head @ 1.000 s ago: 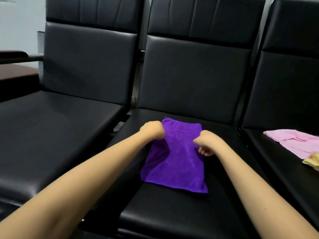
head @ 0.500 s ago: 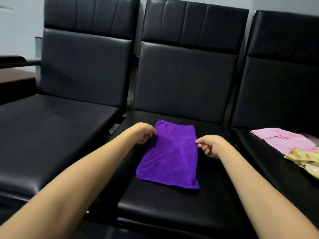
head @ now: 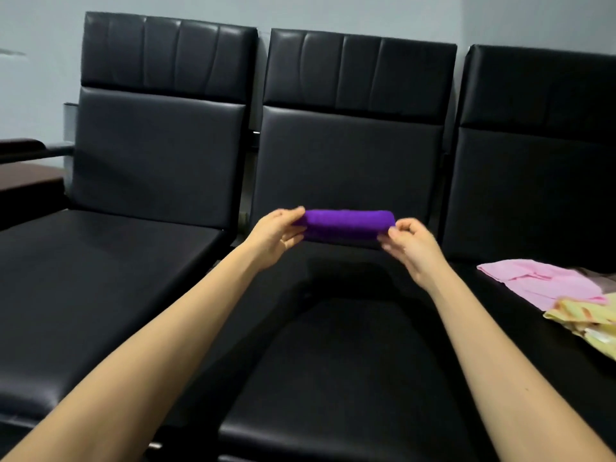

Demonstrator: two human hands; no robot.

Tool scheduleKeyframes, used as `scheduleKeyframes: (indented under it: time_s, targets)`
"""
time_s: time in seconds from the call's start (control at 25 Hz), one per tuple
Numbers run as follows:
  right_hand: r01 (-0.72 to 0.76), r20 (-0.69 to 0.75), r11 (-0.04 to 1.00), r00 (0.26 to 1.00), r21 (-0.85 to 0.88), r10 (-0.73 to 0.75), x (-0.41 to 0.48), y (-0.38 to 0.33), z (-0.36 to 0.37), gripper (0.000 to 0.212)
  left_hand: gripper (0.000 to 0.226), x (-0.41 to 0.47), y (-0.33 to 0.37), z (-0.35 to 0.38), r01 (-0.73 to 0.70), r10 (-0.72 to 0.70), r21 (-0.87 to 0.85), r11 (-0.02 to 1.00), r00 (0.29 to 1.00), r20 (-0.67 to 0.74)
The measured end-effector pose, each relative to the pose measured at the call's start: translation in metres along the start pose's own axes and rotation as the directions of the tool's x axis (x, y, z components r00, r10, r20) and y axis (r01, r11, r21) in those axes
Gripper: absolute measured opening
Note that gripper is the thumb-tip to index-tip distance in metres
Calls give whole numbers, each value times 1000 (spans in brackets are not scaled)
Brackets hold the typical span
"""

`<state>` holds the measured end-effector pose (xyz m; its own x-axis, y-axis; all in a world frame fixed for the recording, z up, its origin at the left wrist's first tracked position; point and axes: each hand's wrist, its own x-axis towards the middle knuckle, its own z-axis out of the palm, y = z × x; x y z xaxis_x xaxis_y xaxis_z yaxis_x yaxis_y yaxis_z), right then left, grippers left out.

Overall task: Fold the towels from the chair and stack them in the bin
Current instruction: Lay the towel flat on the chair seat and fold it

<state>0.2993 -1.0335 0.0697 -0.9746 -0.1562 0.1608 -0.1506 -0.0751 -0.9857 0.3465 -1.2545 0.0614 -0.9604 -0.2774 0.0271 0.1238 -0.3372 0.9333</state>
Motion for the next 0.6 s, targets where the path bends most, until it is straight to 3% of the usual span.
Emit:
scheduleKeyframes:
  time_s: [0.04, 0.08, 0.12, 0.16, 0.24, 0.32, 0.44, 0.56, 0.6]
  targets:
    - [-170, 53, 969, 982, -182, 182, -5, 14, -6, 29, 21, 0, -15, -8, 140, -141, 156, 978, 990, -7]
    - [-320, 96, 852, 916, -415, 390, -11, 28, -12, 27, 20, -1, -29, -17, 296, -302, 355, 887, 952, -39]
    - [-391, 103, 677, 817, -624, 567, -17, 38, -18, 24, 20, -5, -39, -25, 420, -442, 537, 732, 892, -94]
    - [-402, 83, 525, 731, -750, 677, -21, 43, -22, 19, 22, -10, -44, -31, 485, -532, 666, 567, 833, -153]
    - [-409, 28, 418, 686, -811, 727, -22, 43, -27, 15, 30, -16, -38, -33, 475, -582, 821, 318, 781, -226]
    - [-423, 4, 475, 744, -772, 668, -15, 43, -28, 20, 37, -13, -29, -31, 433, -568, 882, 185, 780, -264]
    - [-501, -36, 657, 809, -564, 586, -10, 53, -16, 24, 37, -12, -26, -29, 414, -596, 907, 79, 749, -290]
    - [-495, -34, 697, 826, -519, 562, -12, 61, -1, 28, 40, -16, -23, -25, 364, -675, 930, -48, 675, -299]
    - [-484, -32, 695, 831, -532, 555, -12, 64, 3, 28, 44, -17, -20, -23, 350, -648, 934, -68, 697, -308]
